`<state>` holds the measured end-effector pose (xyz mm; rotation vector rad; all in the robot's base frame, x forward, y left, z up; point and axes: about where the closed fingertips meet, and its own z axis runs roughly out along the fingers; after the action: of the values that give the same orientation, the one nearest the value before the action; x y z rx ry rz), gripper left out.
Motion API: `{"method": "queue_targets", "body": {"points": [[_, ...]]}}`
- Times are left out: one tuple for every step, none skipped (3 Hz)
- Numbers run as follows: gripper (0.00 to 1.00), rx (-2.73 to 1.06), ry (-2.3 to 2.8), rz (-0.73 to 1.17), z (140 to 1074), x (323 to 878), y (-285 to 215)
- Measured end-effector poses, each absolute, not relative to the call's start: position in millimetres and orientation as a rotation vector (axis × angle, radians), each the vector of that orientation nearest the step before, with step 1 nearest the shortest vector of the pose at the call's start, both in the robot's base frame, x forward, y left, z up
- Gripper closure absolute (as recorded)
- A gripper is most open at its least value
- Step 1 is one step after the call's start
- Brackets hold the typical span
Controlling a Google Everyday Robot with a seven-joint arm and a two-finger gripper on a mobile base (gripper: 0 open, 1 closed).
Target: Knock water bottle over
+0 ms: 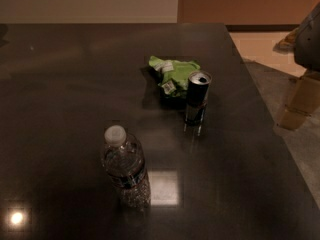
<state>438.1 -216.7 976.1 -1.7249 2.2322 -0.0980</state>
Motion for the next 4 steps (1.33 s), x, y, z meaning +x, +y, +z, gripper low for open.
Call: {"method": "queue_targets", "body": {"points": [[0.00,-1.722,2.232,-0.095,978,438,-216],[0.00,-1.734,2.192,0.010,978,437,-196],[0.00,-1.774,2.097,0.188,976,431,-150],[0.00,-1.810,1.994,0.327,975,417,-109]]}}
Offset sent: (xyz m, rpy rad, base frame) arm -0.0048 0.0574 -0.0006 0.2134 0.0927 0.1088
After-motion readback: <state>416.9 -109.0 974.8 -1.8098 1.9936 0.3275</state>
